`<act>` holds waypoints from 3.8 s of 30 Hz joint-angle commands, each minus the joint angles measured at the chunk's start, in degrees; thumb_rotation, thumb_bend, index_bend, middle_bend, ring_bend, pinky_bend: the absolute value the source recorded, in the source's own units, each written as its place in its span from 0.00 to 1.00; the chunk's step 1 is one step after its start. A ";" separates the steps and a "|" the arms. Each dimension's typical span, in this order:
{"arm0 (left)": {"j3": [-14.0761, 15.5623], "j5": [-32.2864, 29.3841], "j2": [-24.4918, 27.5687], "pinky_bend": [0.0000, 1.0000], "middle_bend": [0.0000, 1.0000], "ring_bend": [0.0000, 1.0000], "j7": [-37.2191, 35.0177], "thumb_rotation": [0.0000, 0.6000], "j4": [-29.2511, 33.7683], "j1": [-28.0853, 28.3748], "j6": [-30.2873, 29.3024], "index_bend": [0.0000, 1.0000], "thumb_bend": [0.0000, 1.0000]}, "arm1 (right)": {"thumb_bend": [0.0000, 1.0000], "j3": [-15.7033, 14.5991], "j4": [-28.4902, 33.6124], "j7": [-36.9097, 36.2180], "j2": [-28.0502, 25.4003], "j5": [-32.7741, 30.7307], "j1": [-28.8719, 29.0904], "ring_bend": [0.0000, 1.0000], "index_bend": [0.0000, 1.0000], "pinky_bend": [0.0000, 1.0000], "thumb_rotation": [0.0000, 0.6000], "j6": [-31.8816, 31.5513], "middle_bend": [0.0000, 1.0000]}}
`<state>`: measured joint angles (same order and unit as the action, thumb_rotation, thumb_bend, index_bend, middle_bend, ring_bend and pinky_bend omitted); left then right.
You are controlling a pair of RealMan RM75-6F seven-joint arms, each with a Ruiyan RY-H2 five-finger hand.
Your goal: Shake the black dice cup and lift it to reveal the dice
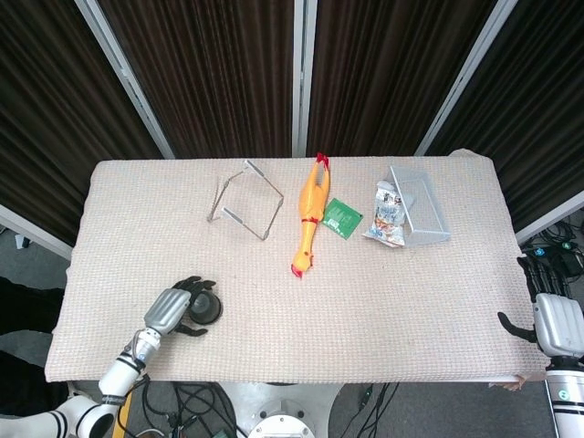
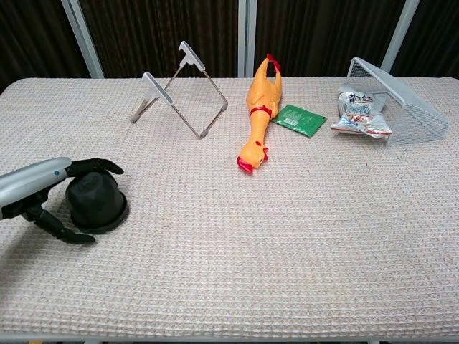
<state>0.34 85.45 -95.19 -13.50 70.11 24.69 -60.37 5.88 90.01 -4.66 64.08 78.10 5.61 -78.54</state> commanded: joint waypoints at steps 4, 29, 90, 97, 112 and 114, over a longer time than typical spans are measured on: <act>-0.04 0.01 -0.21 0.20 0.24 0.13 -0.14 1.00 -0.50 0.24 -0.16 0.16 0.04 | 0.15 0.05 -0.15 -0.16 -0.05 -0.16 -0.11 0.00 0.00 0.00 1.00 -0.08 0.00; -0.41 0.00 -1.37 0.31 0.40 0.28 -0.20 1.00 -1.82 0.12 -2.54 0.25 0.19 | 0.15 0.01 -0.82 -0.60 0.09 -0.45 -0.26 0.00 0.00 0.00 1.00 0.23 0.00; -16.09 -20.30 10.13 0.48 0.53 0.42 13.55 1.00 11.44 13.00 0.29 0.49 0.25 | 0.15 -0.76 -2.75 -2.40 1.06 -0.38 -0.50 0.00 0.00 0.00 1.00 1.75 0.00; -13.41 -27.64 14.14 0.48 0.54 0.43 18.46 1.00 10.95 15.70 12.37 0.50 0.25 | 0.15 -0.64 -2.58 -2.22 0.98 -0.55 -0.50 0.00 0.00 0.00 1.00 1.72 0.00; -10.12 -40.00 23.61 0.49 0.54 0.43 26.11 1.00 16.57 22.31 22.28 0.51 0.25 | 0.15 -0.70 -3.25 -2.62 1.39 -0.62 -0.43 0.00 0.00 0.00 1.00 2.10 0.00; -10.90 -39.35 23.69 0.49 0.54 0.43 25.38 1.00 17.08 22.11 20.20 0.51 0.25 | 0.15 -0.76 -3.34 -2.55 1.51 -0.66 -0.36 0.00 0.00 0.00 1.00 2.31 0.00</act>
<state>-10.11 45.40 -71.67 12.22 86.58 46.91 -38.24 5.13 86.69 -7.22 65.57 77.45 5.24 -76.23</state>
